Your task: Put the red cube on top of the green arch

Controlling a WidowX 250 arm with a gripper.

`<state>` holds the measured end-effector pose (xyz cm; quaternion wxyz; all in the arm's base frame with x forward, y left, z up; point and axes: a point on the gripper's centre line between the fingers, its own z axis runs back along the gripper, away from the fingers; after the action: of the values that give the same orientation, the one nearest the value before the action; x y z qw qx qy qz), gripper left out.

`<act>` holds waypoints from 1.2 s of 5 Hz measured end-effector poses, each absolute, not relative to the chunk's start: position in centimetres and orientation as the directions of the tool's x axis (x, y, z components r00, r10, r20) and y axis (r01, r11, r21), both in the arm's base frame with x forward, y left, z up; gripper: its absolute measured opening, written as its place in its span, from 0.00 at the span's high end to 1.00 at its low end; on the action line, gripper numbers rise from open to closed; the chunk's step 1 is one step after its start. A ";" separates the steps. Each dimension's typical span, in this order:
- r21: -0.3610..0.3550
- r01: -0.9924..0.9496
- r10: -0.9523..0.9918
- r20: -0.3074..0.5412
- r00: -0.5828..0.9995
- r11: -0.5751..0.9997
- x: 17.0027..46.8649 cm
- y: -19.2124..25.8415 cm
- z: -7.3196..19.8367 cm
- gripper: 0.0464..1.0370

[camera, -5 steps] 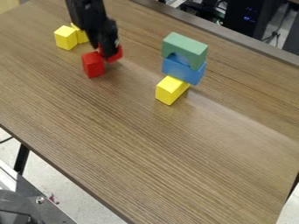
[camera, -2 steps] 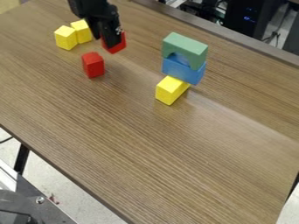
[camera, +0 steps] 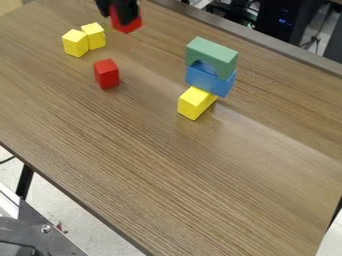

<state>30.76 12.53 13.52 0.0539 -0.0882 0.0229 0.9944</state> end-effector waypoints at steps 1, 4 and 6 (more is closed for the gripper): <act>0.066 -0.057 0.049 -0.125 -0.991 -0.996 30.5 11.6 14.4 0.48; 0.105 -0.091 0.078 -0.119 -0.990 -0.990 31.0 6.7 15.8 0.48; 0.088 -0.124 0.109 -0.160 -0.981 -0.988 31.3 4.2 15.3 0.48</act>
<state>31.32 4.23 15.35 0.0585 -0.0775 0.0486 0.9941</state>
